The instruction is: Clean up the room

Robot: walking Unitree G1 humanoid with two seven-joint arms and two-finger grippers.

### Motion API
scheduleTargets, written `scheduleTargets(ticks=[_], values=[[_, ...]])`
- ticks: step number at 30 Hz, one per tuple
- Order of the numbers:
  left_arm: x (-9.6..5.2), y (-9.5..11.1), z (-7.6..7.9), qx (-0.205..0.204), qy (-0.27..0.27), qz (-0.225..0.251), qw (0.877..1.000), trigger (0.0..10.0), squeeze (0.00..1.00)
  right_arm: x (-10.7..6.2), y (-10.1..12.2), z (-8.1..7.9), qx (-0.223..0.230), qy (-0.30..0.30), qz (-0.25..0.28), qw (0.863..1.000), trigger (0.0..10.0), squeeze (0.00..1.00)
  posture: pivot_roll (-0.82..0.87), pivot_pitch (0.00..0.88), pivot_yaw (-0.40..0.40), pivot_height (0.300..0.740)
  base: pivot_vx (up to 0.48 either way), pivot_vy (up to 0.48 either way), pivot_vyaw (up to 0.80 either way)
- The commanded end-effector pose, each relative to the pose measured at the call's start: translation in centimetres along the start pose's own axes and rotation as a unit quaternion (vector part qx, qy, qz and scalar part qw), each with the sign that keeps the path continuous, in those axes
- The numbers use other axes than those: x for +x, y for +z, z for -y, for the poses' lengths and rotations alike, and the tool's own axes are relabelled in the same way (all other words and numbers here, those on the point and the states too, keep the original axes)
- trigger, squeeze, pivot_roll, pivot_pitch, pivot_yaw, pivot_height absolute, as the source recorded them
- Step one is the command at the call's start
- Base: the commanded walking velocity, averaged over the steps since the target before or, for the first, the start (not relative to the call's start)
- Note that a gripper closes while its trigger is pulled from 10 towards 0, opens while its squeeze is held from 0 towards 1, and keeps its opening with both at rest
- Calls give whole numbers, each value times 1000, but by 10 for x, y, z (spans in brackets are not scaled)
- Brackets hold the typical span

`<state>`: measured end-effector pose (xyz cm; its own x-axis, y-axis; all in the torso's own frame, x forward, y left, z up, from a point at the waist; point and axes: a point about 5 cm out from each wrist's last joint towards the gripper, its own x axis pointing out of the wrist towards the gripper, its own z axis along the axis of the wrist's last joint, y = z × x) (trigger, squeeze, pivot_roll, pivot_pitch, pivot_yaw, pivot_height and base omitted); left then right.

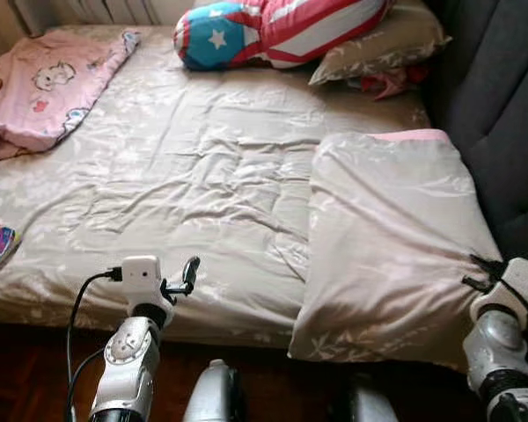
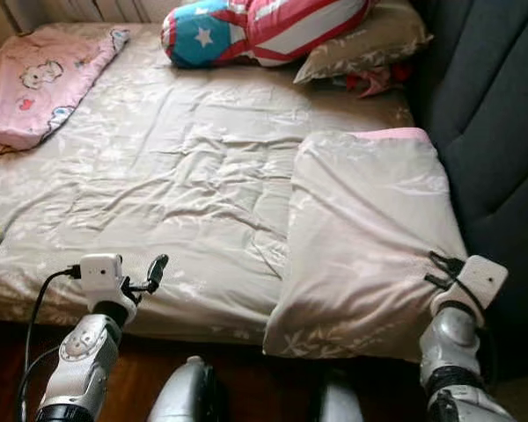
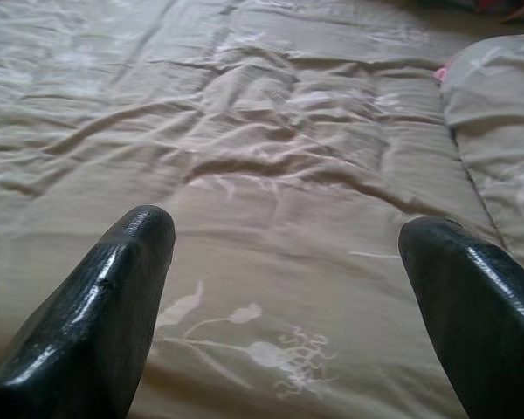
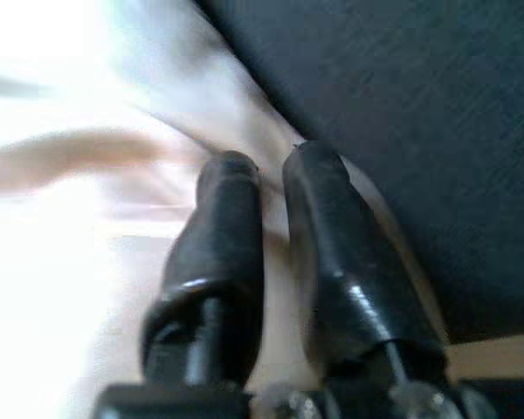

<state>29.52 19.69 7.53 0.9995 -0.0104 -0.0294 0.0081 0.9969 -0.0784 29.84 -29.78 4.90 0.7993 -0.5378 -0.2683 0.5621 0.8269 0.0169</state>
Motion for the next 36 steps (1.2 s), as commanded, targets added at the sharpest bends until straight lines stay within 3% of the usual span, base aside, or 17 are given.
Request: scheduleTargets(ticks=[1, 2, 3, 12, 15, 24, 33, 36], values=[[-3, -5, -4, -6, 11, -5, 1000, 10000, 0, -4, -9, -7, 0, 40, -14, 999, 10000, 973, -31, 152, 24, 662, 0, 0, 0], [-3, -5, -4, -6, 11, -5, 1000, 10000, 0, -4, -9, -7, 0, 40, -14, 999, 10000, 973, -31, 152, 24, 662, 0, 0, 0], [-3, -6, -4, -7, 12, -6, 1000, 10000, 0, -5, -11, -12, -3, 56, -15, 998, 10000, 4, -31, 153, 23, 662, 0, 0, 0], [-11, -22, -17, -25, 50, -32, 998, 10000, 0, -21, -33, -41, 18, 166, -47, 985, 10000, 0, -29, 149, 10, 662, 0, 0, 0], [-22, -48, -26, -12, 57, -89, 994, 10000, 0, -38, -61, -50, 4, 215, -85, 973, 10000, 0, -33, 135, 4, 682, 0, 0, 0], [-43, -87, -23, -2, 54, -180, 982, 10000, 0, -71, -111, -44, -10, 222, -165, 961, 10000, 0, -38, 108, -9, 740, 0, 0, 0], [-53, -111, -17, 13, 40, -251, 967, 10000, 0, -87, -137, -25, -11, 178, -225, 958, 10000, 0, -45, 60, -17, 740, 0, 0, 0], [-63, -122, -19, 18, 39, -289, 957, 10000, 0, -94, -147, -22, -18, 165, -251, 954, 10000, 0, -48, 29, -23, 740, 0, 0, 0]])
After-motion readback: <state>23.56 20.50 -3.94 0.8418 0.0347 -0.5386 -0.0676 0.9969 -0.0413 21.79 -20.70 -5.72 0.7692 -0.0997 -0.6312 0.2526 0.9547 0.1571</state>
